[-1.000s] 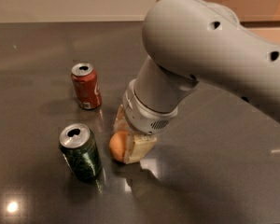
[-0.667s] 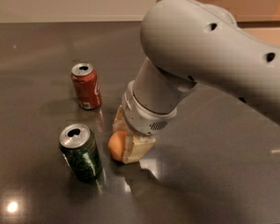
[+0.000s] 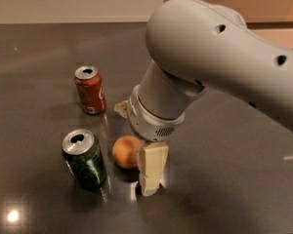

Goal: Move orange near green can

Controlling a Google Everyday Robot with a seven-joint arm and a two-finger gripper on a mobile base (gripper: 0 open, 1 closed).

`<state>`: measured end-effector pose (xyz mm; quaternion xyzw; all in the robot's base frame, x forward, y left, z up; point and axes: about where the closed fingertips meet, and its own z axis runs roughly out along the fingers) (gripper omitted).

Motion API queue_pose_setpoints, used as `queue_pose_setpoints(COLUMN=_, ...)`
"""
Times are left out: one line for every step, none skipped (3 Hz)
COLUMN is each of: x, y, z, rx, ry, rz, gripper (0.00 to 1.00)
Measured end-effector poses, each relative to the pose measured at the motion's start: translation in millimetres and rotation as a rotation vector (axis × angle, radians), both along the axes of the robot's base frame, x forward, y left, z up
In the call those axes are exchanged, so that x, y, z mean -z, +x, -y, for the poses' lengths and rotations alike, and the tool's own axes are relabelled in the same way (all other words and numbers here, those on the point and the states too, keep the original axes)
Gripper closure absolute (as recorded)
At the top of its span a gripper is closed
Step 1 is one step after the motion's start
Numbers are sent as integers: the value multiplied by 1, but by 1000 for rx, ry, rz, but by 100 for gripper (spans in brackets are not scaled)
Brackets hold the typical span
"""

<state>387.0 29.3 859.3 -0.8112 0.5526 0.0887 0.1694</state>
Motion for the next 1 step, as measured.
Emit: queue_pose_setpoints(x=0, y=0, z=0, rx=0, ry=0, rz=0, gripper=0)
